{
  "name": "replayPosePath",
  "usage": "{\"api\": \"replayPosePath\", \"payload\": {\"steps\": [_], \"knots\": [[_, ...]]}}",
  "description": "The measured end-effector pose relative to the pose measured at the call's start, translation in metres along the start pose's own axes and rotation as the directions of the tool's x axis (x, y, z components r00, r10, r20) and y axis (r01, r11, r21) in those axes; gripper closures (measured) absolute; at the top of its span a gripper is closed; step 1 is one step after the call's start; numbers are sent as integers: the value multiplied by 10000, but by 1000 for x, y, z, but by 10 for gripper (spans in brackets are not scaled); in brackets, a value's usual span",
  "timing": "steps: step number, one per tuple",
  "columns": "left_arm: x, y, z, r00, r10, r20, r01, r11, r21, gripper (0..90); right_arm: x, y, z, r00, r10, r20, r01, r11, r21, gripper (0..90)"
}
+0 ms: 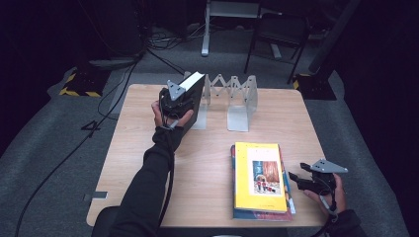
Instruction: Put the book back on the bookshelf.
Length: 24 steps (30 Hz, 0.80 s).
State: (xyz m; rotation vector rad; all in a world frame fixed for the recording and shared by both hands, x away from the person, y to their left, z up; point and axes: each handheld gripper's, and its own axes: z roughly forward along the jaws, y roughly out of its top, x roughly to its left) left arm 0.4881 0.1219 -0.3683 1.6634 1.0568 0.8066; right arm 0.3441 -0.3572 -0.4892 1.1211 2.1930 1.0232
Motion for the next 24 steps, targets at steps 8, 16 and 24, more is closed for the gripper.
{"api": "replayPosePath", "payload": {"steps": [8, 16, 24], "knots": [[-8, -11, 16, 9990, -181, -407, 183, 9998, 60, 519, 2, 0, 1, 9999, -142, -17, 142, 9999, 24, 356], [-10, -19, 14, 9970, -344, -693, 320, 9989, -355, 516, 1, 1, 0, 9999, -170, -31, 170, 9999, -28, 355], [-14, -32, 3, 9953, -454, -853, 403, 9974, -602, 513, 3, 0, 1, 9998, -162, -76, 162, 9999, 6, 355]]}}
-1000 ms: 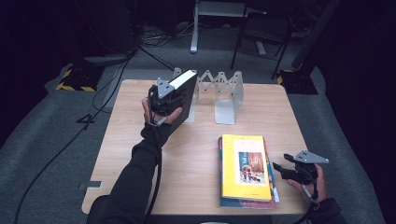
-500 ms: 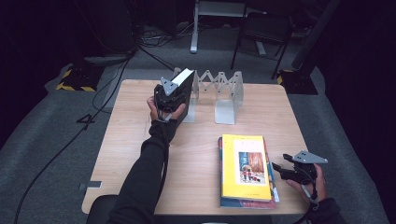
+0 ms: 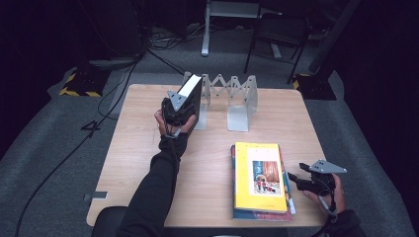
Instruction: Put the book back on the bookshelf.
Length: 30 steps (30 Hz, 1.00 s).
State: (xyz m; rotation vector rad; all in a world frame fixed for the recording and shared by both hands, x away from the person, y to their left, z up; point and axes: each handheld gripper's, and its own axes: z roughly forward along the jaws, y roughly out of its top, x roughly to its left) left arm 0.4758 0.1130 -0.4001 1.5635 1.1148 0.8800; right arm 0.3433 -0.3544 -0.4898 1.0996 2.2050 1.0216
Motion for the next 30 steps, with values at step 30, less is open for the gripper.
{"api": "replayPosePath", "payload": {"steps": [30], "knots": [[1, -27, -22, 9981, 570, 215, -579, 9976, 393, 466, 2, -1, 0, 10000, -18, -26, 19, 10000, 98, 355]]}}
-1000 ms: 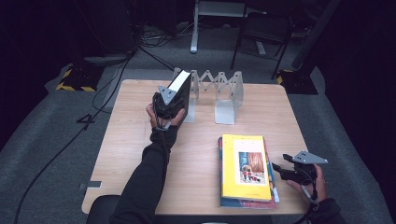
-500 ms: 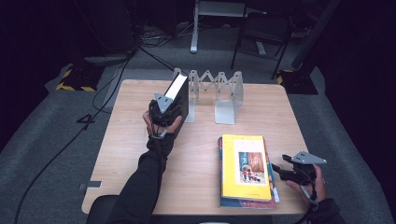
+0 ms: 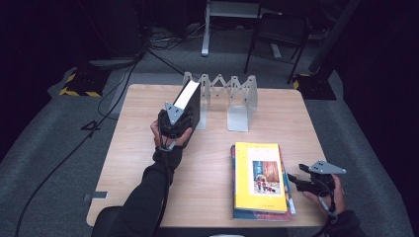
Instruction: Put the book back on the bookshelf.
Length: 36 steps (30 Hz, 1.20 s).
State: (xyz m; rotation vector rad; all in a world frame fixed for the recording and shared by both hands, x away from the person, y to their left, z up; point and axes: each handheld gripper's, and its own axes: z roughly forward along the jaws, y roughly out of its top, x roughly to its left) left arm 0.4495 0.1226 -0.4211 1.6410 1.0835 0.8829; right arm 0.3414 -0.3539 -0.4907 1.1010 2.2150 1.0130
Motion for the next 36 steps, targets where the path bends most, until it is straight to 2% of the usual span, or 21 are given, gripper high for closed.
{"api": "replayPosePath", "payload": {"steps": [3, 6, 8, 9, 11, 12, 15, 16, 18, 20, 23, 24, 28, 29, 36], "knots": [[1, -6, 0, 9999, -35, 114, 33, 9998, 186, 462, -1, 0, -2, 9996, 70, 280, -66, 9998, -170, 360], [4, -19, 0, 9986, -125, 515, 74, 9952, 978, 440, -2, 0, -4, 9993, 224, 282, -217, 9995, -246, 360], [5, -28, -1, 9981, 75, 615, -154, 9915, 1292, 431, -2, 0, -3, 9994, 187, 300, -180, 9996, -235, 360], [6, -34, -2, 9966, 177, 802, -296, 9883, 1499, 440, -2, 0, -3, 9993, 187, 339, -180, 9996, -230, 360], [6, -42, -3, 9971, 39, 766, -163, 9865, 1628, 473, -1, 0, -2, 9993, 198, 324, -190, 9995, -238, 360], [5, -45, -4, 9969, -201, 766, 80, 9877, 1559, 480, -1, 1, -2, 9993, 170, 335, -163, 9996, -224, 360], [0, -45, -3, 9984, -386, 411, 320, 9882, 1499, 505, 1, 1, -1, 9994, 100, 340, -95, 9999, -143, 360], [0, -45, -3, 9984, -386, 411, 320, 9882, 1499, 511, 1, 1, -1, 9994, 79, 332, -74, 9998, -157, 361], [-6, -44, 1, 9980, -628, 113, 606, 9882, 1407, 517, 1, 1, -1, 9993, 93, 349, -88, 9998, -156, 362], [-10, -43, 4, 9983, -568, -108, 578, 9890, 1360, 520, 1, 1, -1, 9993, 99, 353, -93, 9998, -156, 363], [-15, -42, 9, 9968, -740, -288, 771, 9887, 1289, 521, 1, 1, -2, 9993, 73, 354, -66, 9998, -201, 364], [-18, -41, 13, 9959, -766, -484, 820, 9892, 1211, 521, 1, 1, -2, 9993, 95, 366, -87, 9997, -229, 363], [-19, -38, 20, 9935, -947, -630, 1017, 9877, 1188, 522, 1, 1, -1, 9994, 112, 320, -106, 9997, -199, 364], [-20, -37, 23, 9909, -1128, -737, 1207, 9862, 1133, 522, 1, 1, -1, 9994, 68, 347, -62, 9998, -173, 364], [-24, -34, 35, 9810, -1463, -1274, 1590, 9826, 961, 522, 1, 0, 1, 9996, 49, 282, -44, 9999, -153, 364]]}}
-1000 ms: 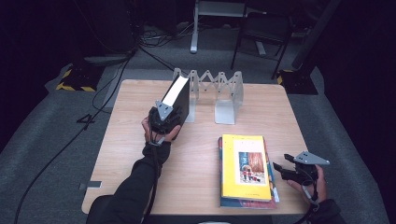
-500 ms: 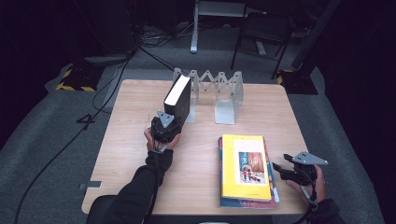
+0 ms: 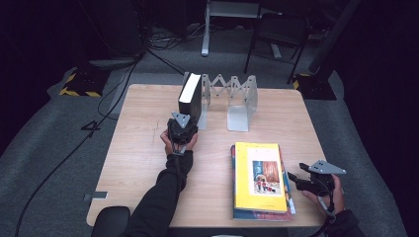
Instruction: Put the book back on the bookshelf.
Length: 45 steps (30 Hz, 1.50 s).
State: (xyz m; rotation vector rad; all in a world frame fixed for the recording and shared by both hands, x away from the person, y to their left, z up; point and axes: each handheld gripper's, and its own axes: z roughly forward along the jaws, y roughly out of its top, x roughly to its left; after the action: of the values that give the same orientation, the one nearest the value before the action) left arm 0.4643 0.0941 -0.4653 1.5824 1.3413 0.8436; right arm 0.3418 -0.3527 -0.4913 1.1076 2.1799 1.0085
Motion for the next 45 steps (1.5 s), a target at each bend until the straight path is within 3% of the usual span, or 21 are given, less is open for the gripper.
{"api": "replayPosePath", "payload": {"steps": [11, 21, 25, 35, 38, 42, 45], "knots": [[1, 8, 13, 9989, -376, -294, 378, 9993, 66, 520, 0, 0, 2, 10000, 11, -49, -11, 10000, 48, 371], [0, 10, 17, 9991, -223, -359, 230, 9995, 202, 507, 1, -1, 2, 9998, -45, -182, 46, 10000, 32, 370], [1, 8, 13, 9989, -361, -290, 366, 9992, 163, 487, 1, 0, 0, 9998, -46, -182, 46, 10000, -10, 368], [8, -5, -6, 9990, 7, 438, -23, 9993, 364, 439, 2, 0, -1, 9998, -44, -179, 44, 10000, -11, 364], [11, -7, -13, 9973, 335, 651, -367, 9982, 479, 463, 2, 0, -2, 9998, -34, -179, 34, 10000, -32, 364], [12, -10, -19, 9948, 506, 887, -547, 9975, 439, 532, 2, 0, -2, 9999, -54, -159, 53, 10000, -22, 364], [12, -11, -17, 9937, 622, 929, -663, 9969, 422, 536, 2, 0, -1, 9998, -115, -154, 116, 9999, 36, 365]]}}
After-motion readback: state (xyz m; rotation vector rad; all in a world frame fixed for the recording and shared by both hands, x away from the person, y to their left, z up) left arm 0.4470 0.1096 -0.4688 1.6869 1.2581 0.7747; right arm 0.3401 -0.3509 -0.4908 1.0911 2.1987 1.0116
